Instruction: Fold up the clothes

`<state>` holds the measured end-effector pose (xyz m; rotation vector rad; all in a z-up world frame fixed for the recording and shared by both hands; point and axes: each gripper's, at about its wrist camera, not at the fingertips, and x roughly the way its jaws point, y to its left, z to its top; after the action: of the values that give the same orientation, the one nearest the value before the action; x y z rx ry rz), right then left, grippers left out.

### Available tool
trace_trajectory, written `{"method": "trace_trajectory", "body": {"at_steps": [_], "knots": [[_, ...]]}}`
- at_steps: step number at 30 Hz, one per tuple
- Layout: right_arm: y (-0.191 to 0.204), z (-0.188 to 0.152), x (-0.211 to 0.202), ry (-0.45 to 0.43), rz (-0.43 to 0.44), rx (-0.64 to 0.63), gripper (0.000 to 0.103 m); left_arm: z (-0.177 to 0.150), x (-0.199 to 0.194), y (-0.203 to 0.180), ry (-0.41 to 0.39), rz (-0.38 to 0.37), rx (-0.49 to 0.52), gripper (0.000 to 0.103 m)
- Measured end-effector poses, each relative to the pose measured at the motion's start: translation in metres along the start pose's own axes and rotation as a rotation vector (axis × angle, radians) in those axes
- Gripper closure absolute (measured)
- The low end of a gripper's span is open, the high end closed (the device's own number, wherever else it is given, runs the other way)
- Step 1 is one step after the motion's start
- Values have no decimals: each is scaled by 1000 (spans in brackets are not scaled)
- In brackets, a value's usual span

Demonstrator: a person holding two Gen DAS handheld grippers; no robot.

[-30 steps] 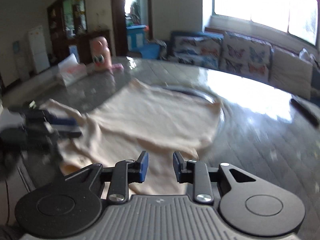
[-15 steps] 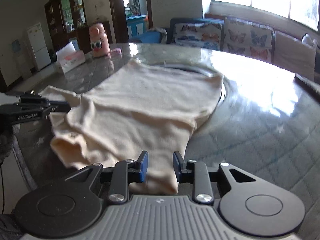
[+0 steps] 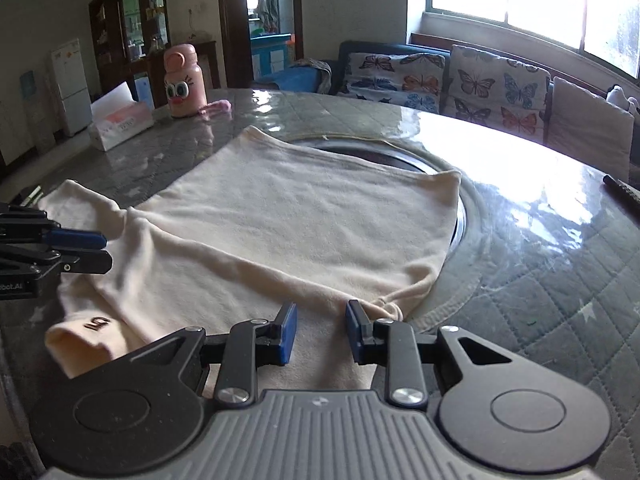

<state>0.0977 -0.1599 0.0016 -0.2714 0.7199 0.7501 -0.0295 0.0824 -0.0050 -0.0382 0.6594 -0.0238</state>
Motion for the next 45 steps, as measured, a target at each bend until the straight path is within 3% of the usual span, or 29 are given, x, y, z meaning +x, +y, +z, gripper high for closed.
{"method": "trace_trajectory", "body": {"at_steps": [5,10,12,14,22,27,38,45], "knots": [[11,5,-3,-3,-8,-52,76,-4,-8,10,-8,-7,-28,90],[43,20,11,-1,76,-111,76,-8,-20,23,-25,12,-62,86],[57,24,21,3,103,-136,76,-11,-27,36,-28,52,-90,84],[72,28,33,7,129,-163,76,-14,-34,50,-30,99,-121,76],[113,36,47,-14,192,-247,75,-38,-62,112,-22,303,-282,70],[124,39,51,-25,221,-258,75,-46,-72,135,-26,389,-347,65],[137,25,30,10,275,-352,75,-46,-71,156,-31,461,-449,62],[129,29,24,-4,279,-302,71,-38,-67,166,-50,496,-496,65]]}}
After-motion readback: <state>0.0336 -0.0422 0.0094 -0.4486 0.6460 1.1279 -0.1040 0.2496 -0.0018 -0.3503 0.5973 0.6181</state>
